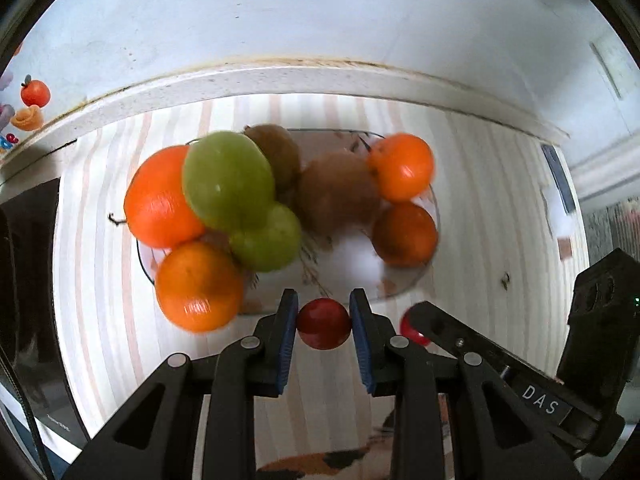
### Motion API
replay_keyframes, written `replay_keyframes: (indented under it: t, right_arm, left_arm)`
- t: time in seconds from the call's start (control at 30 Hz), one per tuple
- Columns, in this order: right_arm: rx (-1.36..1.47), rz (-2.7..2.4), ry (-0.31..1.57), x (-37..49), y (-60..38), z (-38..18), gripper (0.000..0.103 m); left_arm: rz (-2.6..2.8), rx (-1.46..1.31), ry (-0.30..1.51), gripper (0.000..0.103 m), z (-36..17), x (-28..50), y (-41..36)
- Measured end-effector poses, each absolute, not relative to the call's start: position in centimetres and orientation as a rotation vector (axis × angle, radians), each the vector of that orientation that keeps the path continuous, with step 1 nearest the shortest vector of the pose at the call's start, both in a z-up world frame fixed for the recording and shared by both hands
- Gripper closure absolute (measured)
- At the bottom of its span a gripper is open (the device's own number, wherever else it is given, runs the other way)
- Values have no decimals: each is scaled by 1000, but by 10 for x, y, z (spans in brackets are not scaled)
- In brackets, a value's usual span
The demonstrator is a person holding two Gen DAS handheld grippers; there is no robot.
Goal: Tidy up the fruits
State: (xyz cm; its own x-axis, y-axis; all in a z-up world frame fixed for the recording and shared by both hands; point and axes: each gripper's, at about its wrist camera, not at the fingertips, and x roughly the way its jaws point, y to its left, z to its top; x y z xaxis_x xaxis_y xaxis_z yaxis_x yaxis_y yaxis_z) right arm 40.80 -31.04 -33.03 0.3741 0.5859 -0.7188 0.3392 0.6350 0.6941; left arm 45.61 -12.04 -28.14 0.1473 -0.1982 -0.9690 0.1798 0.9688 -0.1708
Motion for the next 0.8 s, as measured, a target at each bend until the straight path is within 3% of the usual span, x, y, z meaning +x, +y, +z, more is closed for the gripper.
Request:
replay_keyframes:
  t: [0.13, 0.2, 0.23, 0.27, 0.3, 0.37, 0.43, 0.53, 0.8]
  right_arm:
    - [997, 180, 1232, 431, -304, -343, 72]
    - [1027, 160, 1237, 437, -305, -349, 63]
    - [1032, 151, 1239, 438, -306, -350, 50]
    - [1036, 148, 1235, 438, -307, -349, 40]
    - [1033, 151, 1233, 438, -307, -347, 39]
    - [1013, 137, 1242, 436, -309, -343, 28]
    - [962, 120, 1247, 432, -311, -336, 25]
    - [796, 69, 1247, 427, -313, -318, 10]
    - [321, -30, 1228, 420, -293, -273, 5]
  left_arm:
    - [-235, -33, 1390, 78, -285, 472, -113]
    - [-216, -41, 1392, 76, -286, 479, -113]
    - [-212, -48, 1395, 73, -286, 480, -112]
    - [-206, -58, 1392, 67, -284, 481, -110]
    - [-203, -59, 1384, 60, -283, 482, -109]
    - [-201, -49, 1377, 37, -281, 481, -108]
    - [-189, -35, 1361, 24, -275, 477, -106]
    - [-158, -4, 1346, 19, -274, 469, -105]
    - [-77, 45, 1304, 7, -266, 431, -86]
